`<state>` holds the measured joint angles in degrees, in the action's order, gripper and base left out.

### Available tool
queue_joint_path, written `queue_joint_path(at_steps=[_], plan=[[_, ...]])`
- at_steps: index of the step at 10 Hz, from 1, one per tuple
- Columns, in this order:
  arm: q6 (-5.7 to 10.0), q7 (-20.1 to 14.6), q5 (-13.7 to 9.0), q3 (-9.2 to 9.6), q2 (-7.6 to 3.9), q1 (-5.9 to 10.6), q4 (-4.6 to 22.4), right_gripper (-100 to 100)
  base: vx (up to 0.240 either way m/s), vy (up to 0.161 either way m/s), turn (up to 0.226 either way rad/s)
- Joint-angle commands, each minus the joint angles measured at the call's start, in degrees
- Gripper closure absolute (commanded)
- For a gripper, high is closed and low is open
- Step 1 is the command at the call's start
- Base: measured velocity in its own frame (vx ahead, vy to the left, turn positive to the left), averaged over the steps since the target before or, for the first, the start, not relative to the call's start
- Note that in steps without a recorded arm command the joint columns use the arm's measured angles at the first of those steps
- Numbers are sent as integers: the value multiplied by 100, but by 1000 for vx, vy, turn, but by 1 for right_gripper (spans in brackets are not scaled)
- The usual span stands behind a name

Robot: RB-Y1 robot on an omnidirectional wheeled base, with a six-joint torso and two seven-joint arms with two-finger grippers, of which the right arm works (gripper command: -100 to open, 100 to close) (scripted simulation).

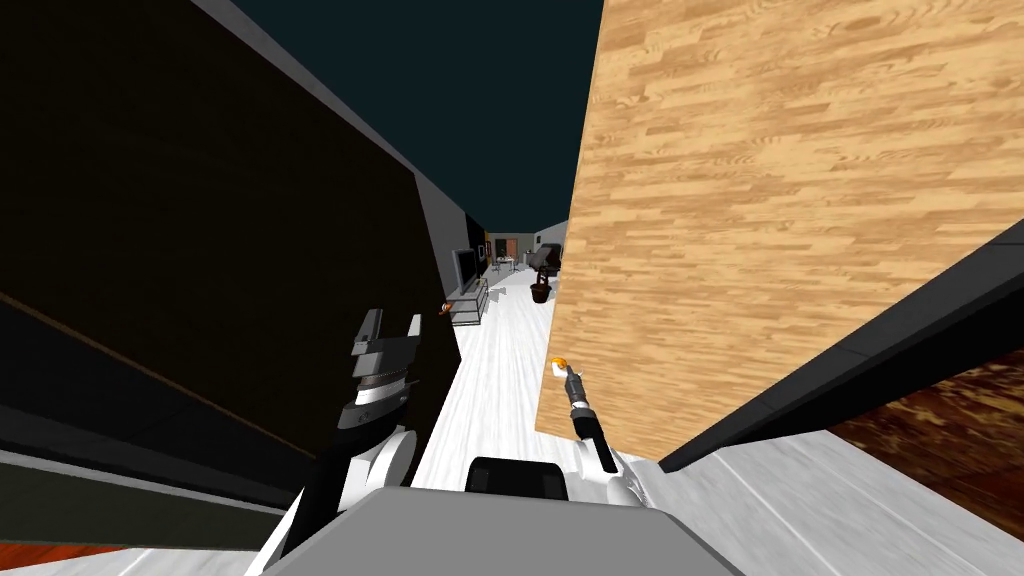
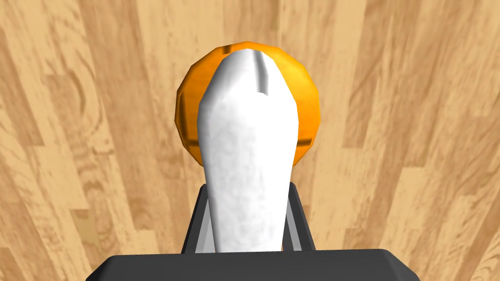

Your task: Push the door open

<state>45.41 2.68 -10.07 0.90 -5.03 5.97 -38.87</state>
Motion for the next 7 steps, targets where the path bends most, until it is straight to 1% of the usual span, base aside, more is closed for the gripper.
queue_joint_path(at_steps=[1,3,4,5,6,7], plan=[[-54,32,-37,-99,-66,-76,-173,100,136,77,-43],[-54,88,-117,-284,-76,-59,-135,100,168,62,-79],[-54,99,-133,-320,-77,-56,-128,100,173,68,-37],[-54,99,-133,-320,-77,-56,-128,100,99,47,-28],[-54,132,-180,-427,-78,-46,-106,100,135,42,-58],[-54,152,-209,-496,-76,-40,-92,100,193,86,-69]])
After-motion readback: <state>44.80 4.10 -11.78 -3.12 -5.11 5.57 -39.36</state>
